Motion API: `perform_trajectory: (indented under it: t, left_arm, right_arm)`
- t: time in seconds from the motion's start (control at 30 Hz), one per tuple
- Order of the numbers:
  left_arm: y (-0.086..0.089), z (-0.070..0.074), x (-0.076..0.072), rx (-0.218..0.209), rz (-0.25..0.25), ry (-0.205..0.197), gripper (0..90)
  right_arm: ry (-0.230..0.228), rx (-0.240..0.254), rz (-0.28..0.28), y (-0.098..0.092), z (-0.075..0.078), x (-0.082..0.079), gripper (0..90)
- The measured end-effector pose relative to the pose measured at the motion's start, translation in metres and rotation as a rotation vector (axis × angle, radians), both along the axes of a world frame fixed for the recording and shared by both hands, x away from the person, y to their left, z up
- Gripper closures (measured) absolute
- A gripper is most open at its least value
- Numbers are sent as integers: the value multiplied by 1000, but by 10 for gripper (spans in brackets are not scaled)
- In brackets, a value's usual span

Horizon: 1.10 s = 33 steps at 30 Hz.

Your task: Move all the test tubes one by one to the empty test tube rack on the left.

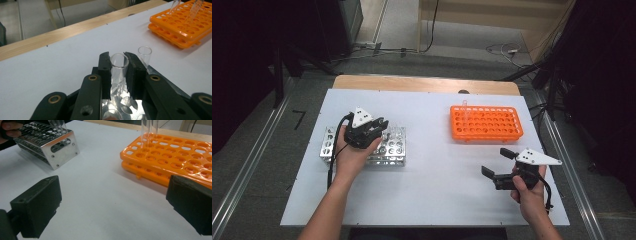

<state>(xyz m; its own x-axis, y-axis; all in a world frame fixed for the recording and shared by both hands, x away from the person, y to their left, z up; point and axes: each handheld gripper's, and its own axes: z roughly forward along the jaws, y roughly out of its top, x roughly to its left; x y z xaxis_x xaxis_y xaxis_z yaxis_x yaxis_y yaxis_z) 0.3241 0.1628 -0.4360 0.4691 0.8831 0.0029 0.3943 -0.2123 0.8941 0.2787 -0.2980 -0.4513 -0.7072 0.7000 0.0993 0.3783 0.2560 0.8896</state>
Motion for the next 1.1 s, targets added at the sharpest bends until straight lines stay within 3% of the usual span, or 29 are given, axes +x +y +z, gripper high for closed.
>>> perform_trajectory:
  t: [0.07, 0.13, 0.33, 0.4, 0.5, 0.7, 0.83, 1.1]
  left_arm:
    - [1, 1, -1, -6, 13, 8, 752]
    - [5, 2, -2, -19, 31, 19, 659]
    - [19, 6, -11, -118, 47, 10, 480]
    - [21, 7, -15, -128, 45, 9, 418]
    - [22, 8, -22, -133, 32, 13, 325]
    - [20, 6, -39, -187, -13, 35, 153]
    - [14, 7, -46, -186, -48, 40, 59]
    - [13, 8, -56, -235, -114, 30, 0]
  right_arm:
    - [1, -1, 0, 1, 0, 0, 0]
    - [1, -2, 1, 1, 0, 0, 0]
    - [-1, -5, 0, 2, 0, 1, 0]
    - [0, -4, 0, 3, 0, 3, 0]
    - [3, -8, 1, 6, 0, 6, 0]
    - [0, -14, 3, 12, 3, 13, 0]
    - [12, -2, -2, 15, 4, 20, 0]
    - [28, -6, -24, 22, 5, 36, 0]
